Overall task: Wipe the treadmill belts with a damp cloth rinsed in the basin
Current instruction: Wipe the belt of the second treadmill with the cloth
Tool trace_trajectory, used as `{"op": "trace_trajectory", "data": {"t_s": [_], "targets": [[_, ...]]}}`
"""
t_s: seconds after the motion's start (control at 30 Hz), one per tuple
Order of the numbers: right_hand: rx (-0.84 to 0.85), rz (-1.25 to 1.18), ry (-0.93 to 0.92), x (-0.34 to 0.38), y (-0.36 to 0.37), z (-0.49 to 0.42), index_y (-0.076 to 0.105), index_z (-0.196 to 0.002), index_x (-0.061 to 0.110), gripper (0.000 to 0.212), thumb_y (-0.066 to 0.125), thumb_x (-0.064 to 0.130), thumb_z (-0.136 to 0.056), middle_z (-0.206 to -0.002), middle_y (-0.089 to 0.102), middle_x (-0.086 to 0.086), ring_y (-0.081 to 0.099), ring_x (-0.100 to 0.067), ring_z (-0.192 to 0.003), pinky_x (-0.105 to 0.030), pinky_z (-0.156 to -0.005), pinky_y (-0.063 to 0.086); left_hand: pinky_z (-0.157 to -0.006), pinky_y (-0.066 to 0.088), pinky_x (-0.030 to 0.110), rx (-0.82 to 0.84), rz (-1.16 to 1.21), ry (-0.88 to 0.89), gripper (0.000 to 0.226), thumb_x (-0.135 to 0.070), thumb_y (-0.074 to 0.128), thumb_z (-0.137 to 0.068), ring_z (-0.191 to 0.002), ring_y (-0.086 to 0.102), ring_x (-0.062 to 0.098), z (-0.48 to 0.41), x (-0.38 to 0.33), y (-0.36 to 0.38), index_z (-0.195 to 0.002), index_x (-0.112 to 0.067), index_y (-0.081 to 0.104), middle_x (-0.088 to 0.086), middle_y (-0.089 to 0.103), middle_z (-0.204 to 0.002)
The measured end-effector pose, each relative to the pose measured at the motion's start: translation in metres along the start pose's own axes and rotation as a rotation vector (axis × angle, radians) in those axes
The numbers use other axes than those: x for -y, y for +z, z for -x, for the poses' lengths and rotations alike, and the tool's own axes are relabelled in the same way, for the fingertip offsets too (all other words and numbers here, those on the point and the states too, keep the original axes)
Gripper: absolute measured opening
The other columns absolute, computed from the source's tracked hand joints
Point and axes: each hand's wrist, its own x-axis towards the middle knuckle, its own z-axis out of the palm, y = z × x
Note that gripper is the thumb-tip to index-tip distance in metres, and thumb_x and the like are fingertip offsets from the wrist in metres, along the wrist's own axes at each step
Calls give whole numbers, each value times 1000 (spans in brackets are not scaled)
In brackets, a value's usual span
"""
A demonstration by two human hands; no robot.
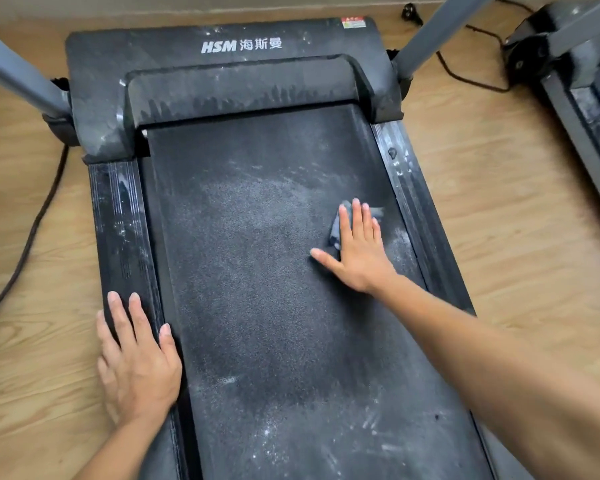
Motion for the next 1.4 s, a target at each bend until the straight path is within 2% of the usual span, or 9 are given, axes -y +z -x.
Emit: {"op": "trace_trajectory", "data": {"t_s": [0.13,0.27,0.4,0.47,0.6,0.77,0.97,1.17,1.4], "targets": [[-14,20,-48,-18,-19,-38,-16,-165,15,116,24,93,-89,-171,-28,-10,-30,-25,-156,-50,-130,-8,-102,42,72,-36,5,10,71,-43,33,-100,-156,20,42,1,3,3,-164,-13,26,6,10,-176],[53,48,-155,-65,27,84,-16,-165,12,116,32,89,-93,-170,-30,-11,-28,-27,-157,-49,-131,-5,-99,42,73,-15,4,12,70,-41,34,-101,-156,20,44,0,2,1,-164,-11,26,9,10,-176],[226,126,-179,-97,67,213,0,-166,5,116,39,86,-93,-173,-18,-16,-5,-40,-161,-48,-128,2,-100,41,73,-11,14,4,70,-41,33,-102,-157,18,44,1,2,2,-164,-12,25,8,9,-176],[246,114,-160,-95,65,192,-4,-166,7,116,36,88,-93,-172,-22,-14,-12,-38,-160,-47,-128,-4,-99,42,73,-10,14,-2,70,-42,32,-102,-158,17,43,-1,2,2,-165,-12,25,7,8,-176],[80,68,-73,-57,14,54,-20,-164,13,119,24,93,-87,-168,-34,-12,-34,-28,-155,-47,-127,-15,-99,42,73,-7,19,-2,70,-42,32,-102,-157,18,44,0,2,2,-165,-13,24,7,8,-177],[12,8,-25,-32,-33,-53,-20,-164,11,121,21,94,-86,-169,-30,-15,-32,-29,-155,-52,-129,-10,-99,41,76,-2,21,6,70,-43,31,-101,-157,18,45,0,2,2,-165,-13,23,6,7,-177],[46,-38,-87,-73,7,52,-18,-164,12,117,30,90,-92,-169,-32,-10,-31,-23,-156,-48,-131,-6,-98,41,76,29,23,3,70,-42,33,-101,-157,17,44,0,-2,-3,-164,-13,24,5,5,-177],[205,75,-143,-95,73,221,2,-165,0,116,42,83,-95,-173,-14,-19,-8,-40,-160,-46,-127,0,-95,44,75,28,28,4,71,-42,33,-101,-157,17,44,-1,-2,-4,-165,-12,24,5,4,-177],[63,60,-73,-42,9,24,-20,-163,10,121,24,93,-86,-169,-32,-14,-34,-29,-154,-49,-128,-13,-96,46,73,42,-28,3,71,-43,30,-103,-157,18,46,-2,0,-1,-167,-13,19,4,-1,-177]]}}
